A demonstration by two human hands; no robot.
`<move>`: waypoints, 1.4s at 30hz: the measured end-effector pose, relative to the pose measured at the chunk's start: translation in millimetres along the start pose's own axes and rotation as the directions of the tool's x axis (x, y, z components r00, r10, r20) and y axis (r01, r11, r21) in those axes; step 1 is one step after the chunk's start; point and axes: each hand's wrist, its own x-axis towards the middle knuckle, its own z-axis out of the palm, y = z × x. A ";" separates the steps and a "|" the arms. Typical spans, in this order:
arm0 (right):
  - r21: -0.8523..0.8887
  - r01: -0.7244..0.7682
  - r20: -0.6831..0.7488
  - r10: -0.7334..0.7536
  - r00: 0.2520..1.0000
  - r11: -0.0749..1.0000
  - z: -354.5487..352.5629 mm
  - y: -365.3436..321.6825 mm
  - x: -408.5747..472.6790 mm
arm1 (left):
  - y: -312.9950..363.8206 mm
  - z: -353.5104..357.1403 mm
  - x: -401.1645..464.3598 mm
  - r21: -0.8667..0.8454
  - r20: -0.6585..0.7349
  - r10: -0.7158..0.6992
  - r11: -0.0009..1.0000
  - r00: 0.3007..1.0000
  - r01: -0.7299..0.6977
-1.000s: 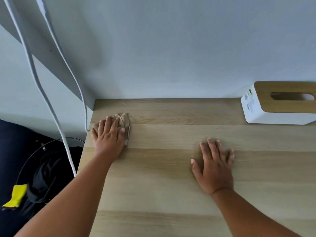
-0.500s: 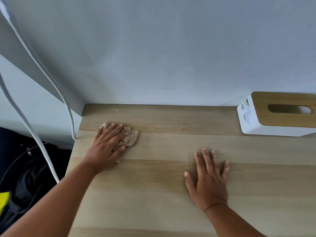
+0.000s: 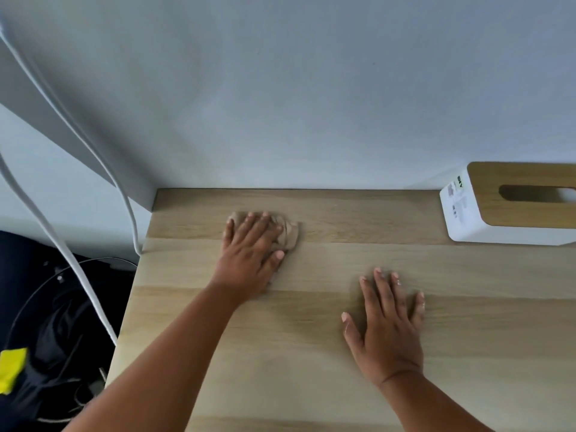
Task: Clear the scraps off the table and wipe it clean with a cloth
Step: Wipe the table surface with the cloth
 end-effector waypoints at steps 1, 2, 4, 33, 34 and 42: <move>0.002 -0.001 0.000 0.001 1.000 1.000 -0.4 -0.3 0.2 | -2.7 1.3 -16.0 0.001 0.015 0.067 0.998 0.998 -0.067; 0.004 -0.002 -0.001 0.002 1.000 1.000 -0.8 -0.6 0.0 | -10.9 1.4 -30.9 -0.002 0.022 0.114 0.994 0.993 -0.114; 0.011 -0.006 0.001 0.006 1.000 1.000 -1.6 -1.7 -0.1 | -37.9 -4.9 -51.9 -0.014 0.027 0.127 0.992 0.992 -0.126; 0.016 -0.016 0.054 0.015 0.998 1.000 -8.5 -2.5 0.6 | -89.2 -21.3 -20.2 -0.075 -0.103 -0.483 0.875 0.869 0.478; 0.013 -0.018 0.058 0.017 0.998 1.000 -8.2 -1.8 0.3 | -91.8 -21.8 -5.5 -0.091 -0.086 -0.574 0.819 0.815 0.567; 0.018 -0.017 0.034 0.016 0.999 1.000 -3.7 1.0 -1.4 | 7.7 -0.5 61.8 -0.115 -0.022 -0.648 0.758 0.761 0.642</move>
